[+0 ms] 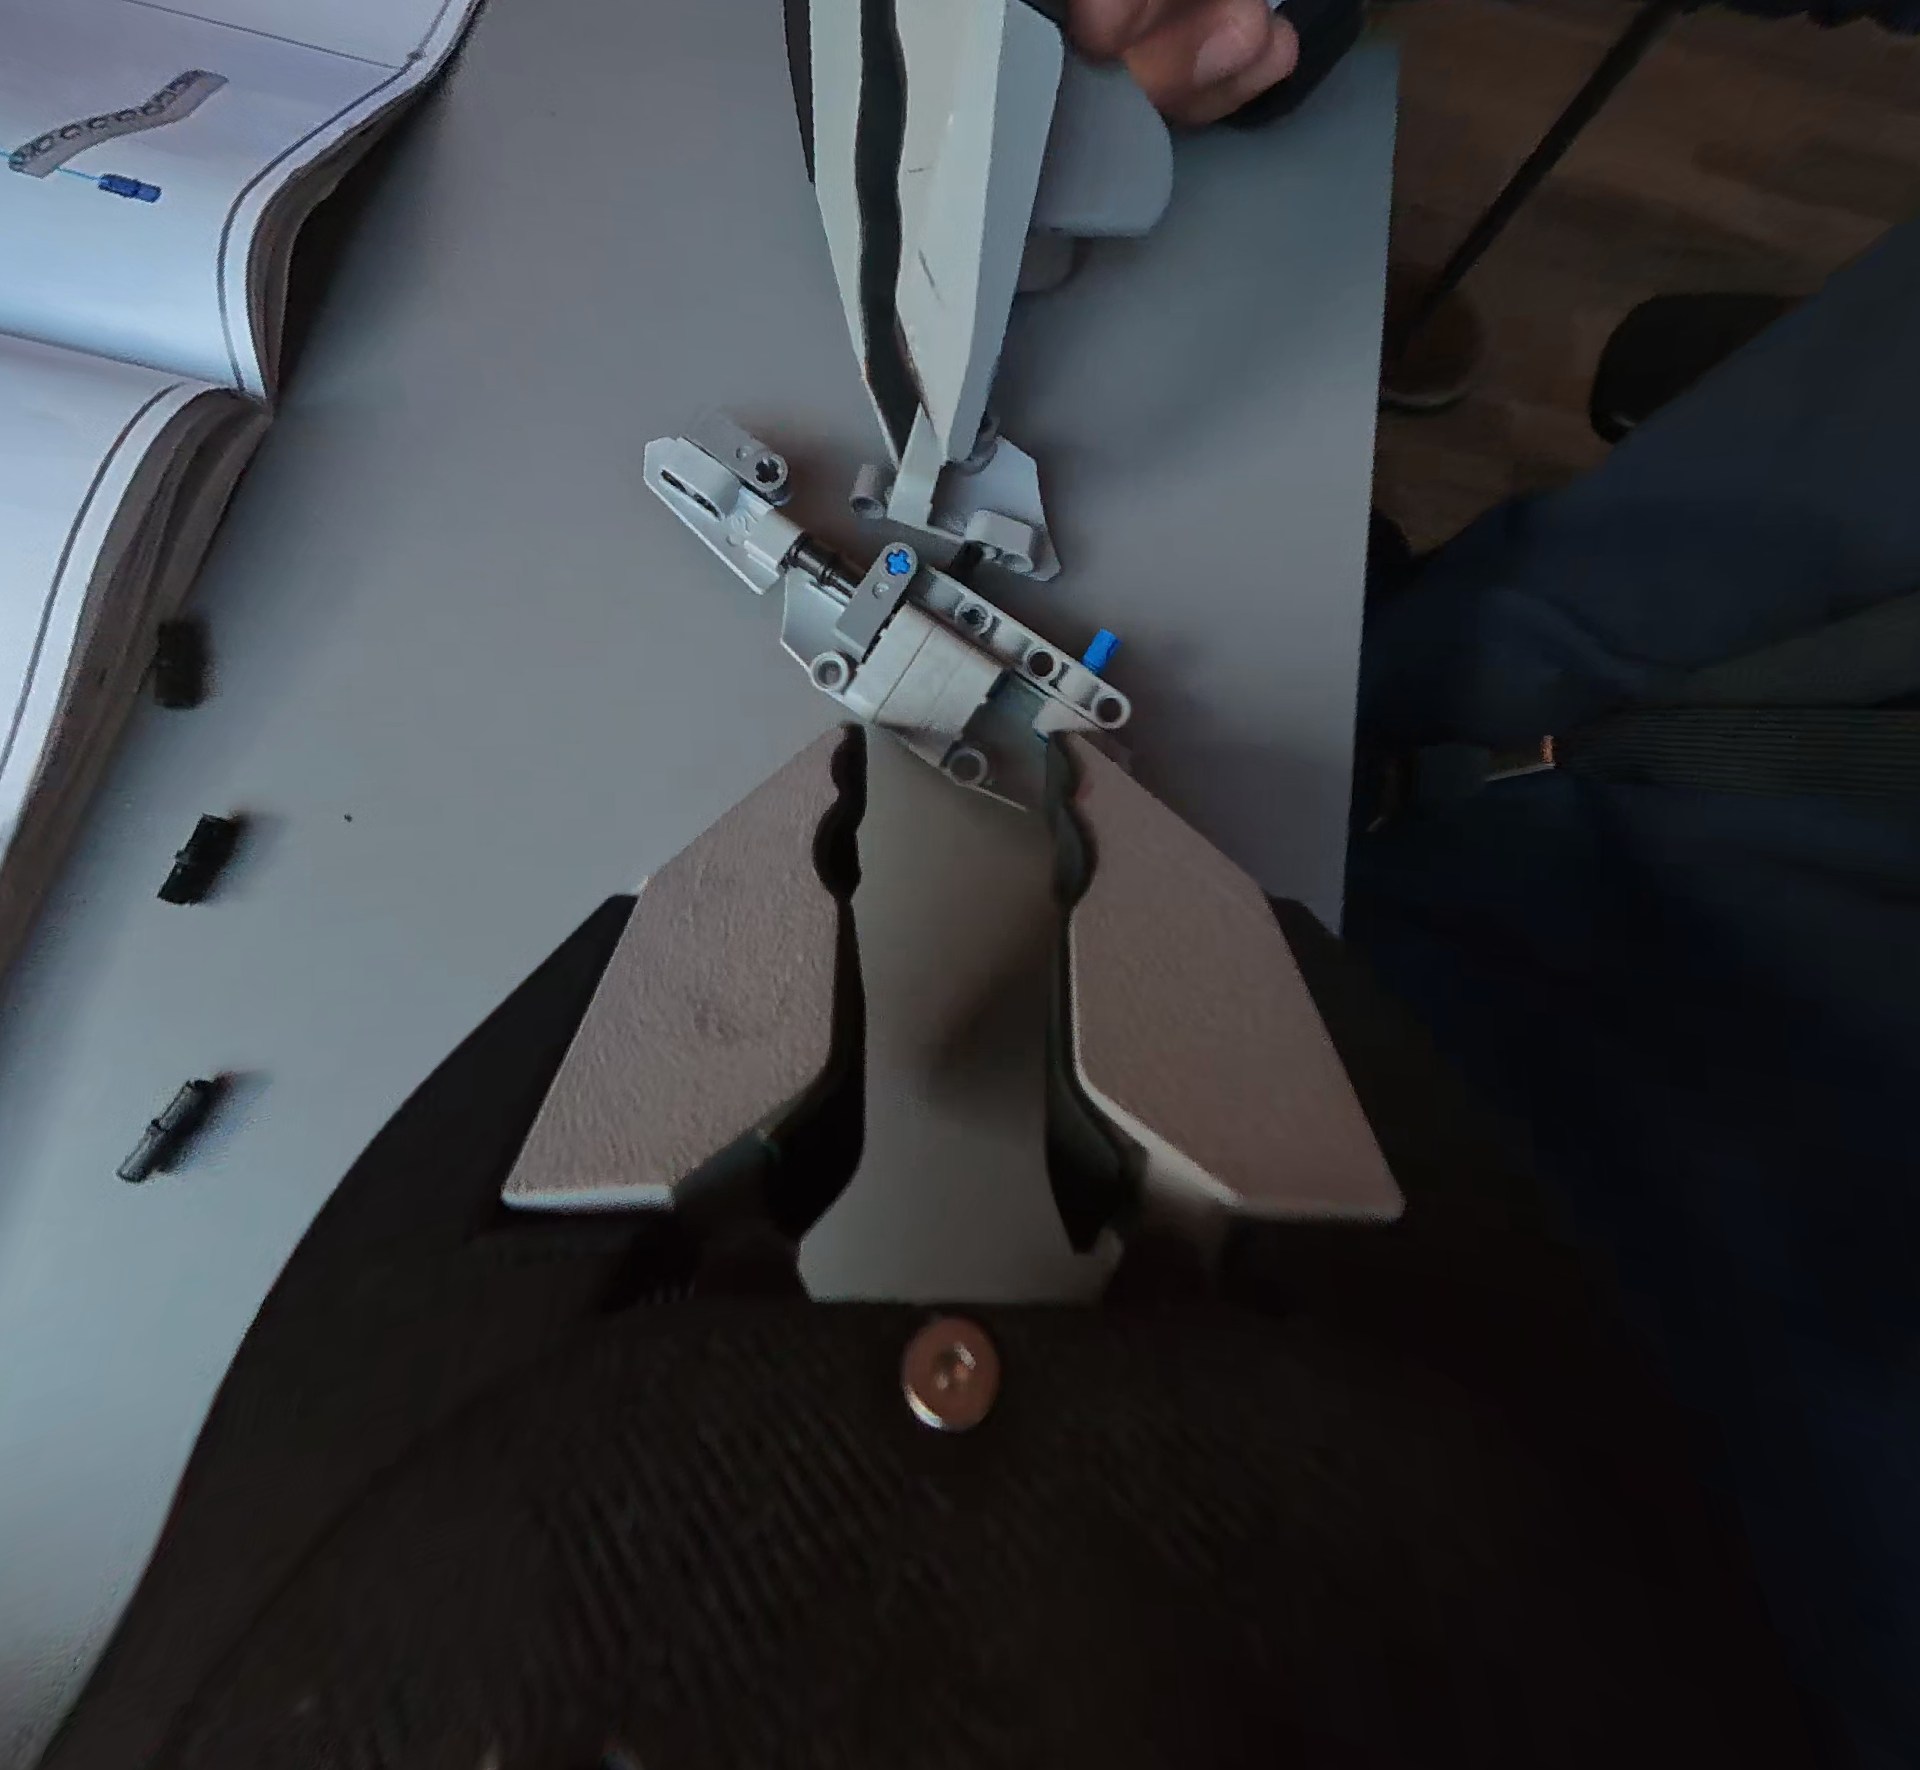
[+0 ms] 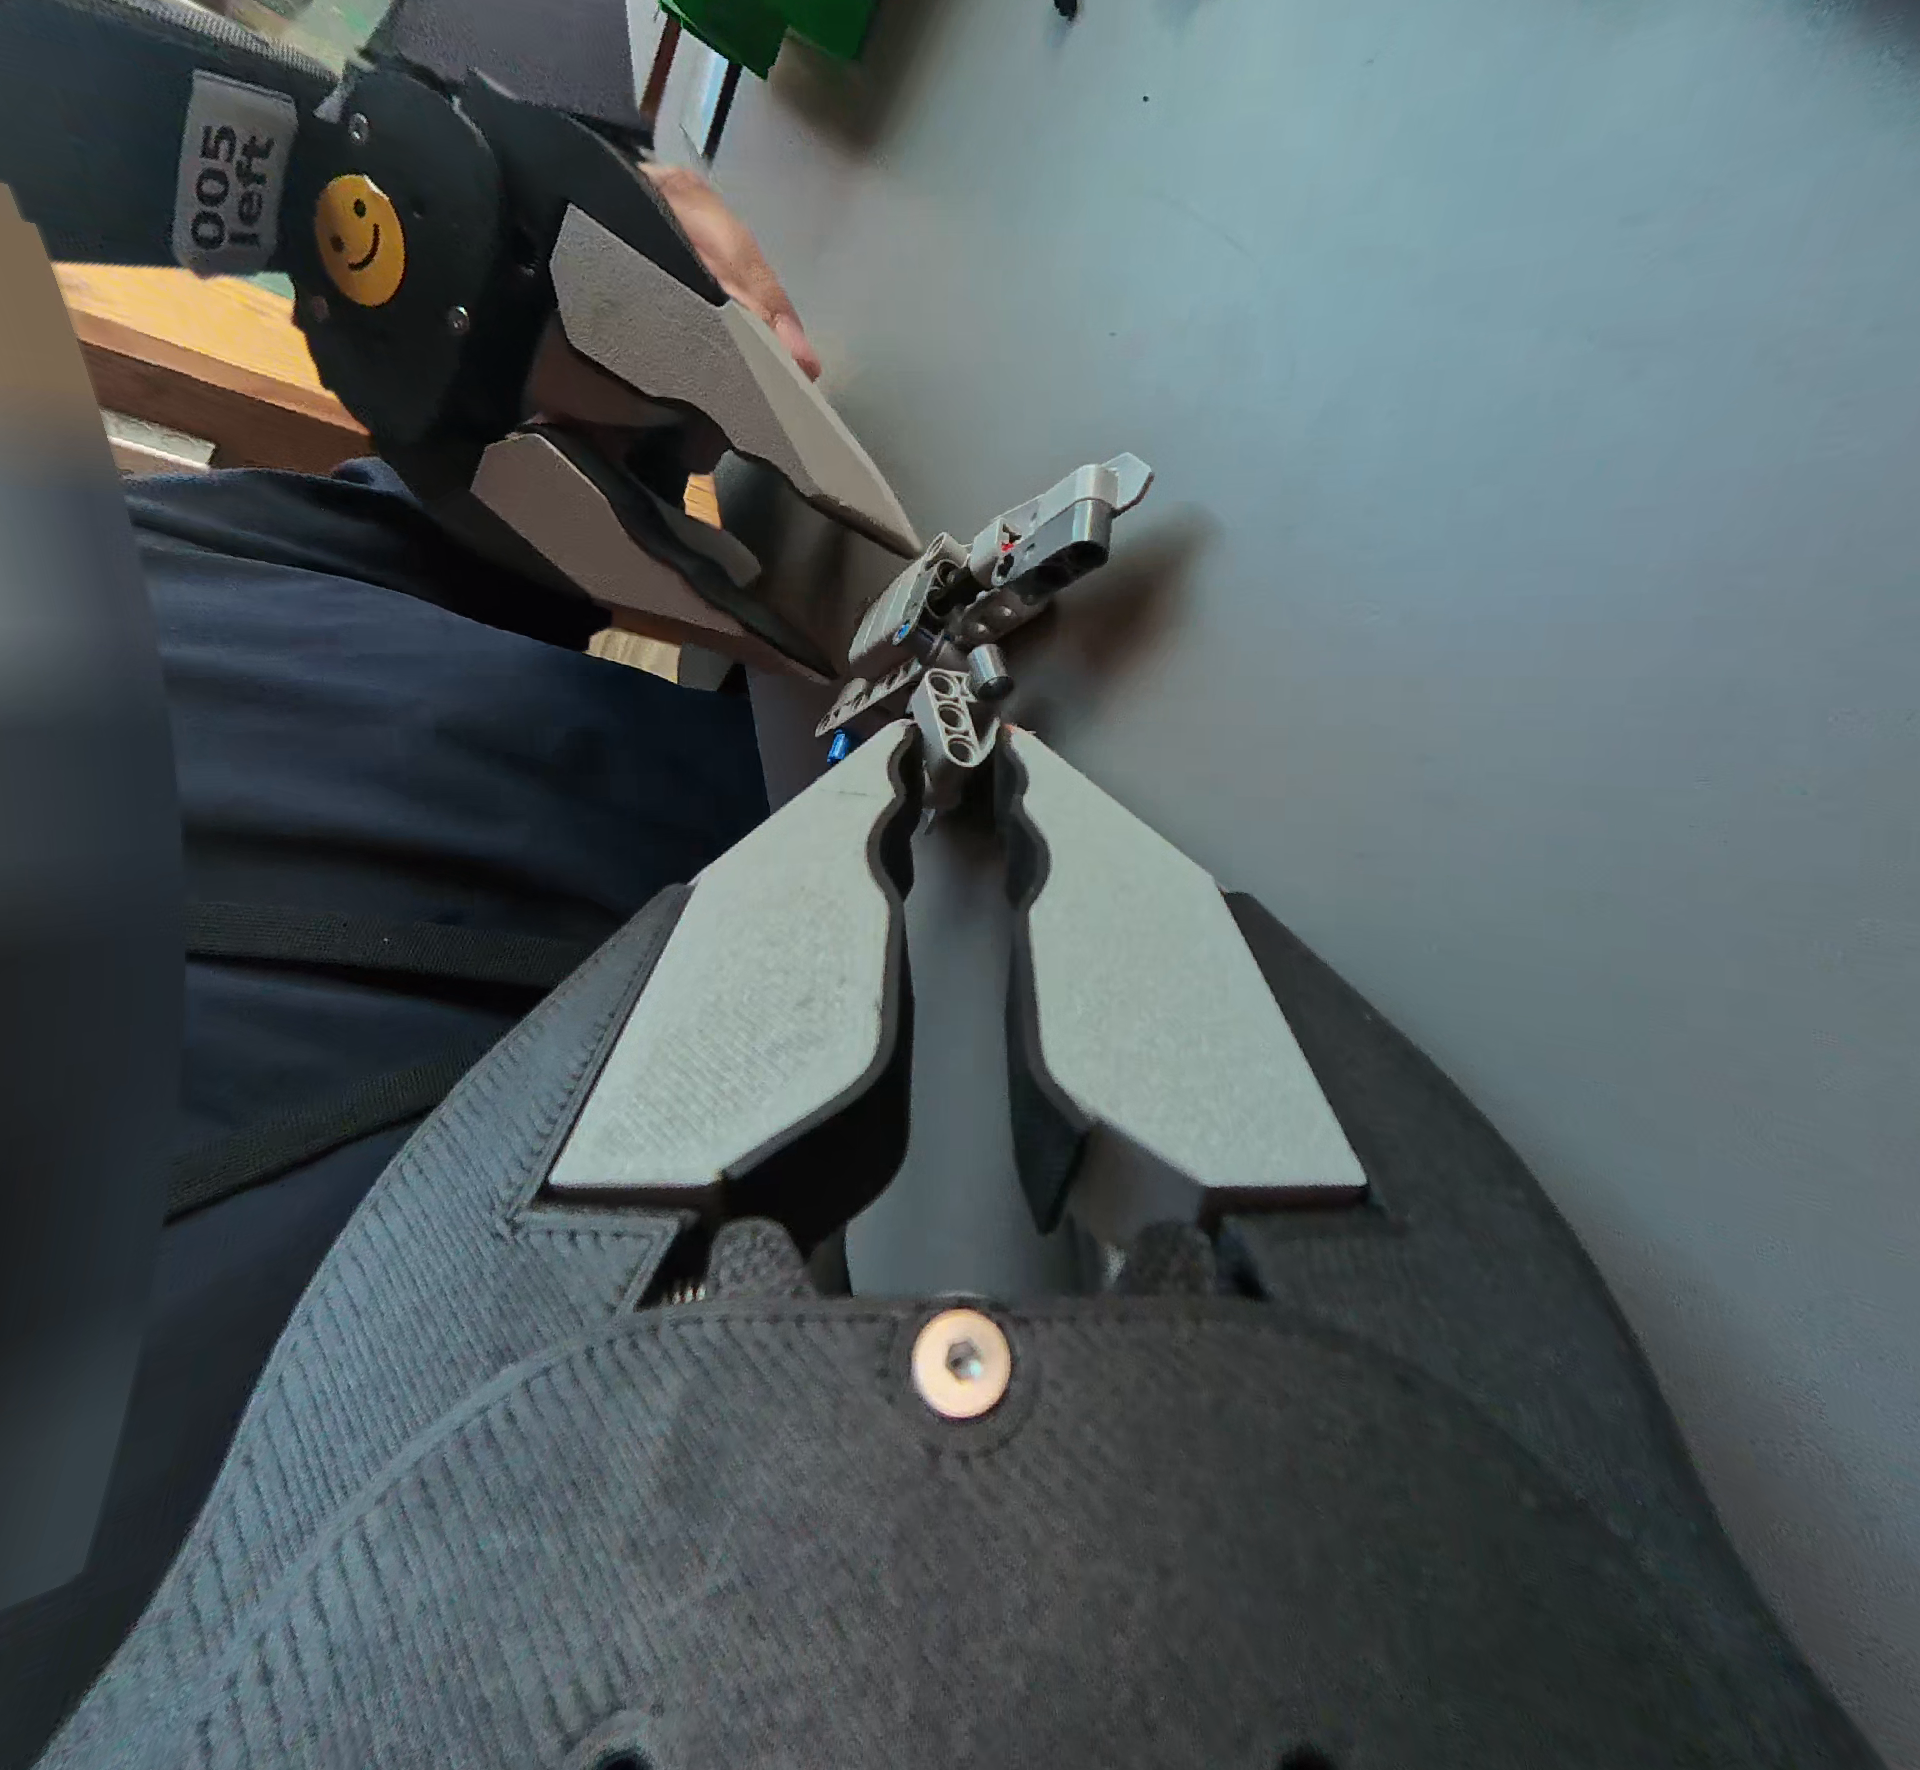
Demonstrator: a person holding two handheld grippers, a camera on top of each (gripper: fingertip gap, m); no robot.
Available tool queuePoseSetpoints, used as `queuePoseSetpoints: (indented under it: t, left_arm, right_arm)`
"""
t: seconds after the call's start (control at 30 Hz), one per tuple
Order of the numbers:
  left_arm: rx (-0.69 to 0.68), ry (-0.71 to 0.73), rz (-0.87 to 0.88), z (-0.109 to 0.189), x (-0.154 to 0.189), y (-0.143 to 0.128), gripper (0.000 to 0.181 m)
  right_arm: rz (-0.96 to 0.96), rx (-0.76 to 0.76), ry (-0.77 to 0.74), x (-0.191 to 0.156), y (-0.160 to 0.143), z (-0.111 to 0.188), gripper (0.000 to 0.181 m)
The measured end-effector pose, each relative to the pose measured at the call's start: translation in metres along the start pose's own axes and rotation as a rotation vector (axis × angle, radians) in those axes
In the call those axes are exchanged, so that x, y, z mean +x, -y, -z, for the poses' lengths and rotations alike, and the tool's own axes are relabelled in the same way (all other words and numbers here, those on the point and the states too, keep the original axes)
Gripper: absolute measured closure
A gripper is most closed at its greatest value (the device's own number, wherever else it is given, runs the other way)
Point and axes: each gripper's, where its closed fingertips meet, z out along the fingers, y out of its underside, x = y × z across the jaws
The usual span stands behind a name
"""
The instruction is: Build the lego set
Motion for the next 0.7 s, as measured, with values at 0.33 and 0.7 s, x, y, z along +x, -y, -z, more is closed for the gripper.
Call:
queuePoseSetpoints:
  t: [0.33, 0.7]
  left_arm:
    - [0.092, 0.001, 0.12, 0.003, 0.024, 0.008, 0.149]
    - [0.014, 0.089, -0.018, -0.014, -0.002, 0.015, 0.131]
  right_arm:
    - [-0.01, -0.035, 0.02, 0.007, -0.005, 0.018, 0.172]
    - [-0.056, -0.151, 0.073, 0.0, -0.017, 0.02, 0.172]
